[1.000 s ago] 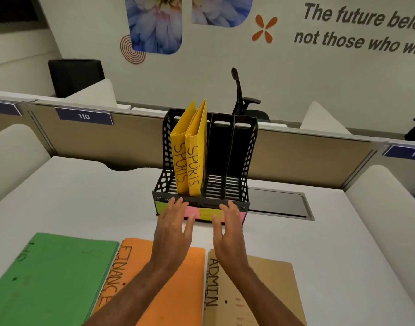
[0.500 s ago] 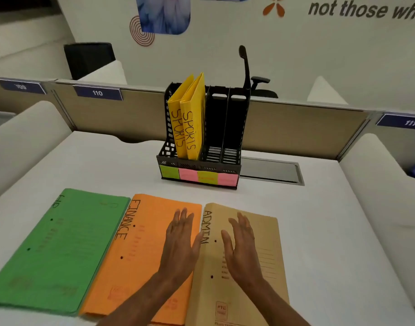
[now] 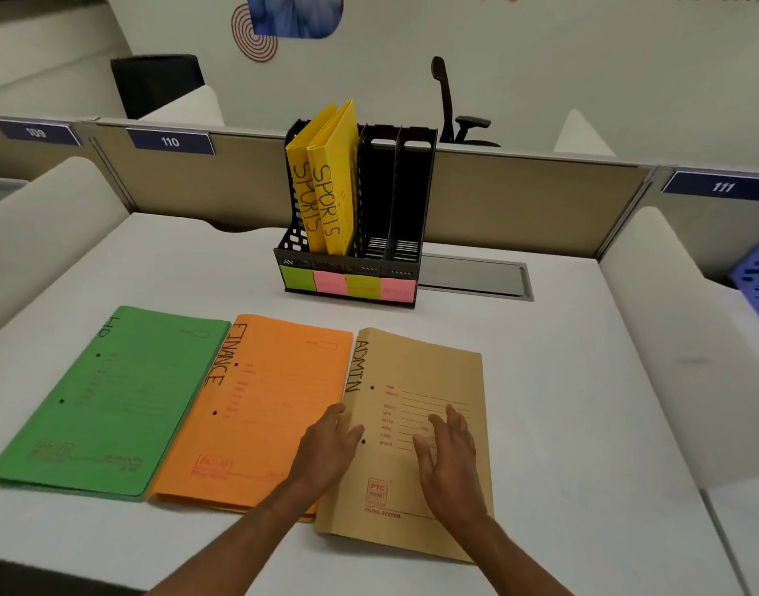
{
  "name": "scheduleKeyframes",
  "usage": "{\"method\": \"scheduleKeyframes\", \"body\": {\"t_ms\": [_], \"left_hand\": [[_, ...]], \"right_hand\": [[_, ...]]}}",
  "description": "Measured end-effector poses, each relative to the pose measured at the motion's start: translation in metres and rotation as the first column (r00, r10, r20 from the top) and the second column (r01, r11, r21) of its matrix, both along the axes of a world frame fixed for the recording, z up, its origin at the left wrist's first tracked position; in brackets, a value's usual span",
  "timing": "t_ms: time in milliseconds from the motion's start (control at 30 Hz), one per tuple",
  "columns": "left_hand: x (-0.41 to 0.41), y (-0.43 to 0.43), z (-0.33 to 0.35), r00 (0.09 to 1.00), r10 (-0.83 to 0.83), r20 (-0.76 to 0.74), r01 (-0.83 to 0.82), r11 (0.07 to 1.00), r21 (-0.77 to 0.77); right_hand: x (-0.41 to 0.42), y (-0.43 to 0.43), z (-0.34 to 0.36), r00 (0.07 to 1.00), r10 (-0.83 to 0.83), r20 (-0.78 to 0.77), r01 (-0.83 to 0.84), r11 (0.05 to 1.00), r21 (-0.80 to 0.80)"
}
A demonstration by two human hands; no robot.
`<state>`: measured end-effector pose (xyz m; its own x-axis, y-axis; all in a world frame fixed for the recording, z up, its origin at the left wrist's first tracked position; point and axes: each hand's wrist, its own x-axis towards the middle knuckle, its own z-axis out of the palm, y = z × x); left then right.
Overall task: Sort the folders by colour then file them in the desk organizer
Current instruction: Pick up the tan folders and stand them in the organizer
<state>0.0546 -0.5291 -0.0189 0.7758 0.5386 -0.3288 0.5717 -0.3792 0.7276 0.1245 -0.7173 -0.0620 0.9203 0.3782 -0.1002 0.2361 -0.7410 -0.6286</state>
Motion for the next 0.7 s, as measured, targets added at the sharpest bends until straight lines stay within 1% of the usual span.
{"method": "scheduleKeyframes", "body": {"t_ms": [67, 167, 267, 400, 533, 633, 700], "left_hand": [[0.000, -0.002, -0.002, 0.999, 0.047, 0.001, -0.047, 0.998, -0.041], [-0.002, -0.003, -0.005, 0.996, 0.089, -0.019, -0.090, 0.995, -0.049], [-0.003, -0.003, -0.007, 0.993, 0.114, -0.023, -0.115, 0.992, -0.057], [-0.001, -0.003, -0.006, 0.981, 0.193, 0.012, -0.189, 0.972, -0.141], [0.001, -0.003, -0.004, 0.961, 0.270, 0.059, -0.255, 0.949, -0.188], [0.004, -0.004, -0.002, 0.939, 0.330, 0.100, -0.291, 0.913, -0.285], [0.006, -0.004, 0.002, 0.930, 0.358, 0.090, -0.291, 0.861, -0.416]], "right_hand": [[-0.003, -0.009, -0.003, 0.999, -0.008, -0.038, 0.008, 1.000, -0.009], [-0.007, -0.019, -0.007, 0.997, -0.004, -0.082, 0.002, 0.999, -0.032], [-0.008, -0.025, -0.009, 0.996, 0.013, -0.093, -0.019, 0.998, -0.055], [-0.008, -0.029, -0.011, 0.995, 0.024, -0.099, -0.029, 0.998, -0.056], [-0.006, -0.029, -0.012, 0.995, 0.020, -0.098, -0.025, 0.999, -0.045], [-0.006, -0.029, -0.013, 0.996, 0.010, -0.094, -0.014, 0.999, -0.039], [-0.006, -0.028, -0.013, 0.995, 0.004, -0.096, -0.006, 1.000, -0.015]]}}
